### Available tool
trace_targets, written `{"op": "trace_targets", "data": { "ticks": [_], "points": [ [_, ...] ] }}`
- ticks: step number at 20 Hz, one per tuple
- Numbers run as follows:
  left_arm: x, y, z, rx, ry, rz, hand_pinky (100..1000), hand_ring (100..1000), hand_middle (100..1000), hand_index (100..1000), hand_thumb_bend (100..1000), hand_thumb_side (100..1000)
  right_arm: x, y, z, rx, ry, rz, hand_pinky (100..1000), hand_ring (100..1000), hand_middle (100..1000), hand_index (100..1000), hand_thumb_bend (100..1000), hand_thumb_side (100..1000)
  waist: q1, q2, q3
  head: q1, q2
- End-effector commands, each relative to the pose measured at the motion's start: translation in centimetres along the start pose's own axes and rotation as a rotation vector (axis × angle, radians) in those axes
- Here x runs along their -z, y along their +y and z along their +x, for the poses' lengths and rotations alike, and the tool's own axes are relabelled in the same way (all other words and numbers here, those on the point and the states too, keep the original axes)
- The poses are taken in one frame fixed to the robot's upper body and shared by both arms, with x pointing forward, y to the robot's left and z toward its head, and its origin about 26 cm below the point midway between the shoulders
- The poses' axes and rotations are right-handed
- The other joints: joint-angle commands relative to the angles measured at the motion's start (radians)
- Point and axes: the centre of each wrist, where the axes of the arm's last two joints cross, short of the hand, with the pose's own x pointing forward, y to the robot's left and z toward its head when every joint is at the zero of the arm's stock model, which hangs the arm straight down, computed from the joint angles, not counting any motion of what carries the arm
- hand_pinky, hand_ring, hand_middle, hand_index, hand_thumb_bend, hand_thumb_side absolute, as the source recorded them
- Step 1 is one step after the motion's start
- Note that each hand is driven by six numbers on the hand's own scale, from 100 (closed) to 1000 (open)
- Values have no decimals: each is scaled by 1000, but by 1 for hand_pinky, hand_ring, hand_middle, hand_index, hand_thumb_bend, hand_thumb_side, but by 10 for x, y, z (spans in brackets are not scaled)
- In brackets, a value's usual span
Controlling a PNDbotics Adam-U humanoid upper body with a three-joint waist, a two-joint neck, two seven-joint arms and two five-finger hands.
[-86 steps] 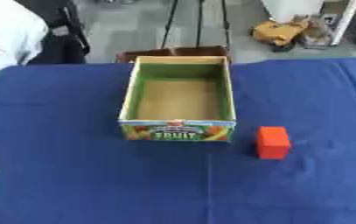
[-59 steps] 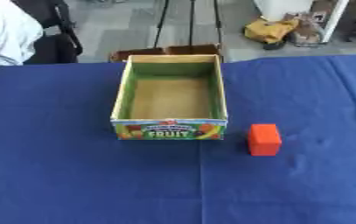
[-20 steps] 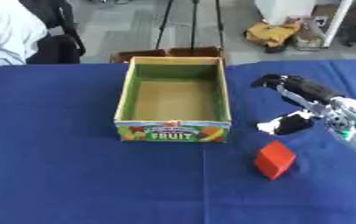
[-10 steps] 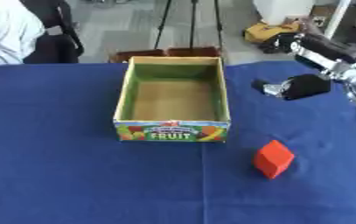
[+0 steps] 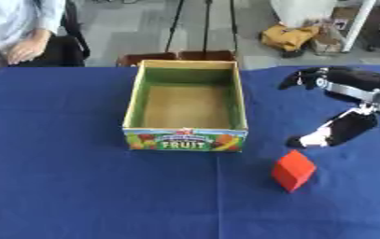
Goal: Pick up objects on the table and place them in the box.
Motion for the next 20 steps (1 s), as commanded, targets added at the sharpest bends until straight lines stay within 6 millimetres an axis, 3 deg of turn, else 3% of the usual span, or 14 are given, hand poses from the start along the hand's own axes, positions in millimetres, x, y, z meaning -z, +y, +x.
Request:
{"op": "trace_targets", "data": {
  "ticks": [1,8,12,16,20],
  "points": [
    [8,5,3,14,-37,-7,804,888,864,960,100,960,-13,-11,6,-57,-40,49,845,947,902,999,549,426,-12,-40,0,5,1],
    [8,4,3,13,-37,-8,804,888,864,960,100,959,-25,-5,18,-105,-109,176,855,956,910,1000,456,381,-8,-41,-2,6,1],
    [7,5,3,16,-33,-7,803,887,863,960,100,957,-34,-27,27,-108,-113,384,869,971,919,1000,380,379,-5,-42,-11,14,1],
    [7,5,3,14,-31,-6,803,887,863,960,100,955,-36,-26,29,-88,-95,416,886,985,938,1000,277,343,0,-42,-8,14,0],
    [7,4,3,12,-30,-6,803,887,863,960,100,953,-33,-23,25,-78,-60,420,882,980,939,1000,248,325,3,-41,-5,11,-2]
  ]
}}
